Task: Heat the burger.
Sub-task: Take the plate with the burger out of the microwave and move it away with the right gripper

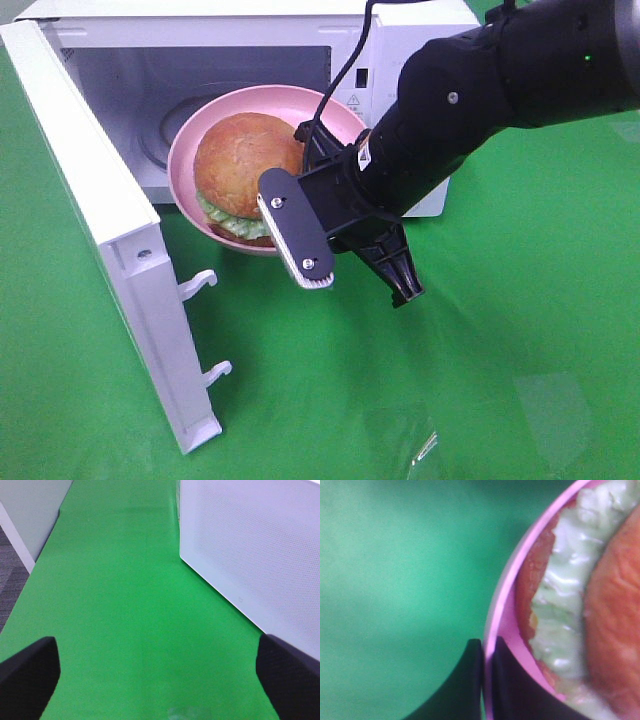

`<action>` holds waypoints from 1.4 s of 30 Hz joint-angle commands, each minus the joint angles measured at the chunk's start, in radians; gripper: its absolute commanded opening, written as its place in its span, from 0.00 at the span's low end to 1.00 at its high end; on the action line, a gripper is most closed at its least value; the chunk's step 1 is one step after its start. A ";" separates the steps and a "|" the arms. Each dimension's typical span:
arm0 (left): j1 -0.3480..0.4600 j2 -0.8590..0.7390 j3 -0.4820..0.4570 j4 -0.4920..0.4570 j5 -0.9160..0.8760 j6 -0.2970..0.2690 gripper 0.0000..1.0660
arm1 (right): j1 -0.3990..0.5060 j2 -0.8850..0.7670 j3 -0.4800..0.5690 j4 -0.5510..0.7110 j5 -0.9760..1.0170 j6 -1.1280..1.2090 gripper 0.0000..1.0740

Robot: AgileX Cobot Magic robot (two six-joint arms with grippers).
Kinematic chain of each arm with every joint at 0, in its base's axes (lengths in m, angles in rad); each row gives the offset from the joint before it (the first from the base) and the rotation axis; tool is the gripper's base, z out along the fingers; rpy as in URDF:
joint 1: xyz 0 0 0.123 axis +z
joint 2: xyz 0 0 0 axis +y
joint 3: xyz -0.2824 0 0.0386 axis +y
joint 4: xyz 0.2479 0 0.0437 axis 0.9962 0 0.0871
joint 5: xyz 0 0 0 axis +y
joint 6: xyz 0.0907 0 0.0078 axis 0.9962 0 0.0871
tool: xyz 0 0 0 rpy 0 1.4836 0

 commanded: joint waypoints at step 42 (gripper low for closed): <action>0.004 -0.018 0.003 -0.006 -0.003 0.005 0.94 | 0.001 -0.443 0.394 0.020 0.011 0.165 0.00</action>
